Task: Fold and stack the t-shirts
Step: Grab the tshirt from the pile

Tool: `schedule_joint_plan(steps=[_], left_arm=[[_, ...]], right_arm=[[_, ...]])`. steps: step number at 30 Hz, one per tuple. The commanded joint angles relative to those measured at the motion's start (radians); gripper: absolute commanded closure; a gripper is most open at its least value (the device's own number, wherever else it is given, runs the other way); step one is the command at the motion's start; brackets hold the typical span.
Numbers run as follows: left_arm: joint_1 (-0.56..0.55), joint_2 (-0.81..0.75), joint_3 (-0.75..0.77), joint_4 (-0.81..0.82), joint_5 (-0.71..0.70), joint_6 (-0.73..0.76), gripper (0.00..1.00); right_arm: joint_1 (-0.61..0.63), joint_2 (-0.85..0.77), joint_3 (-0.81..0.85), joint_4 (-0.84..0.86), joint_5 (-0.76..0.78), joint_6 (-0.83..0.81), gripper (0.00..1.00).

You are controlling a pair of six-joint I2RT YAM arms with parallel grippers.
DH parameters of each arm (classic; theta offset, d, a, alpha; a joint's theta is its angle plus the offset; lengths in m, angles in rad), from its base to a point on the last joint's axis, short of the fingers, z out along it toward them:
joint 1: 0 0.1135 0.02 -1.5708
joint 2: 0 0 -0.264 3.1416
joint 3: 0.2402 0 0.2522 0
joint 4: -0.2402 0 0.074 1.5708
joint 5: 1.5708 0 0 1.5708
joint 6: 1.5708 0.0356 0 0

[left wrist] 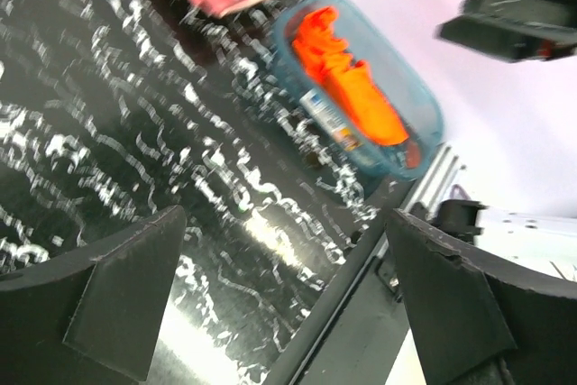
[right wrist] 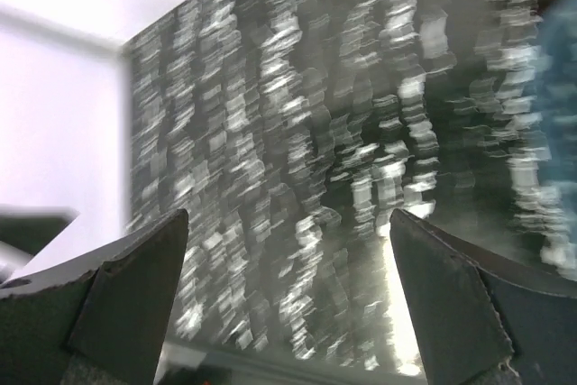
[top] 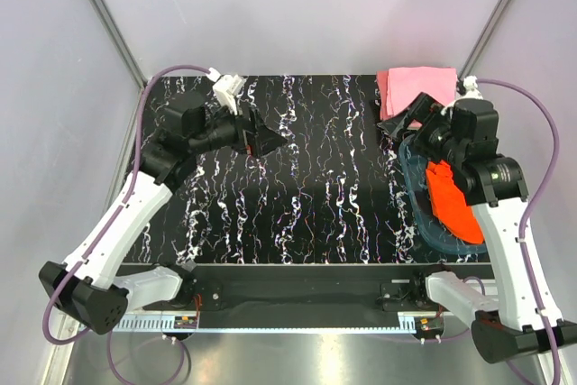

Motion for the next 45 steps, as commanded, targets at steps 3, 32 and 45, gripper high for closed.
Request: schedule_joint_plan(steps=[3,32,45], left_arm=[[-0.002,-0.006,-0.045,-0.065,-0.108,0.021,0.01],[-0.002,-0.016,-0.154,-0.103,-0.139,0.107,0.01],[0.011,-0.007,-0.128,-0.119,-0.177,0.064,0.01]], right_arm=[[-0.015,0.019,-0.095,-0.064,0.525,-0.031,0.00],[-0.563,0.591,-0.134,0.145,0.392,-0.150,1.00],[-0.563,0.210,0.346,0.074,-0.084,-0.118,1.00]])
